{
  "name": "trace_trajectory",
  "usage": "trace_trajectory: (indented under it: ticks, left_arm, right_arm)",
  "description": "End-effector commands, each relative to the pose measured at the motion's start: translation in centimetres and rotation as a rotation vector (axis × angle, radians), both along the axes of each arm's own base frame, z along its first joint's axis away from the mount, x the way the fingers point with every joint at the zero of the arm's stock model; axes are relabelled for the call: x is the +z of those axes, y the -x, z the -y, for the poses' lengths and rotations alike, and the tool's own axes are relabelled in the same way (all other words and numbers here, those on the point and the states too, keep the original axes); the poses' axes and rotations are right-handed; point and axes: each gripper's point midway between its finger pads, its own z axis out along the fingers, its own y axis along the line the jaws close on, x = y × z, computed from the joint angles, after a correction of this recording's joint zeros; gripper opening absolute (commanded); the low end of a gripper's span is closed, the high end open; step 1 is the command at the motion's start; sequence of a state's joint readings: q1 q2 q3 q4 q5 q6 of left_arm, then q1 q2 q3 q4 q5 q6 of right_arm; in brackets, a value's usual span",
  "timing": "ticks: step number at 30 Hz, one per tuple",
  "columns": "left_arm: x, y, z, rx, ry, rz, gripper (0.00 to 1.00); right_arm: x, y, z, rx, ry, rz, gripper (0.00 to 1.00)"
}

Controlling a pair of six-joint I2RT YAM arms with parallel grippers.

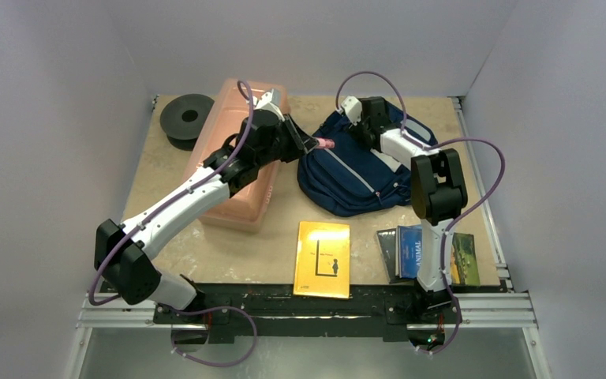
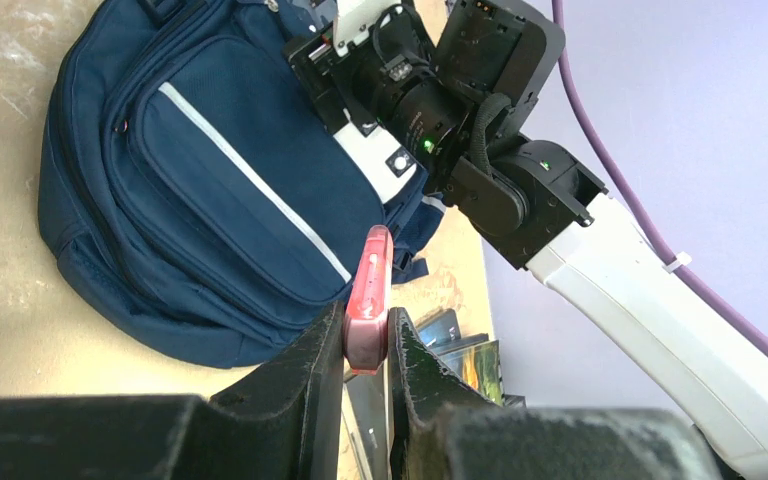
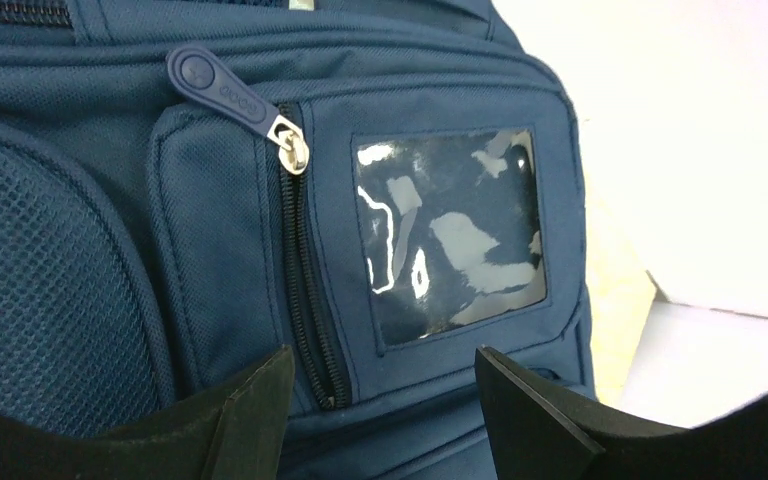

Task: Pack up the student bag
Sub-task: Place the stationery in the student bag.

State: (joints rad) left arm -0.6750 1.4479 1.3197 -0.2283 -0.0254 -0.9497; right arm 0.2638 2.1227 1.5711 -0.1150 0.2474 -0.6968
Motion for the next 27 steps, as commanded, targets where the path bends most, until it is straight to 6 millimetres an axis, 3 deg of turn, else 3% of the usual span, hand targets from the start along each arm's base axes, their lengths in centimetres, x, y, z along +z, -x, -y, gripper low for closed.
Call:
trace_trajectory:
  ticks: [1,7,15,20,22,27]
  left_arm:
    - [0.7,0.6,-0.3,-0.036,0.014,0.027,0.00]
    - [0.7,0.7,-0.4,-0.038,0.019,0.021,0.00]
    - [0.2,0.3,-1.4,0.009,0.019,-0.008,0.00]
    - [-0.2,-1.0,-1.1,0.030,0.062,-0.031,0.00]
    - [-0.6,-2.3,-0.3,0.028,0.104,-0.039,0.00]
    - [-1.4,-5.7,1.7,0.070,0.179,-0.056,0.00]
  right_arm:
    - [2.2,-1.5,0.3,-0.013,0.094,0.096,0.70]
    - [3.2,-2.2,1.8,-0.134,0.246,0.210,0.65]
    - [4.9,-3.0,1.5,-0.160,0.216,0.281,0.33]
    - [5.5,-3.1,-1.1,-0.104,0.036,0.243,0.18]
    - [5.0,-2.6,-1.6,-0.106,-0.046,0.194,0.02]
    - [4.3,-1.3,-3.1,-0.069,-0.256,0.100,0.00]
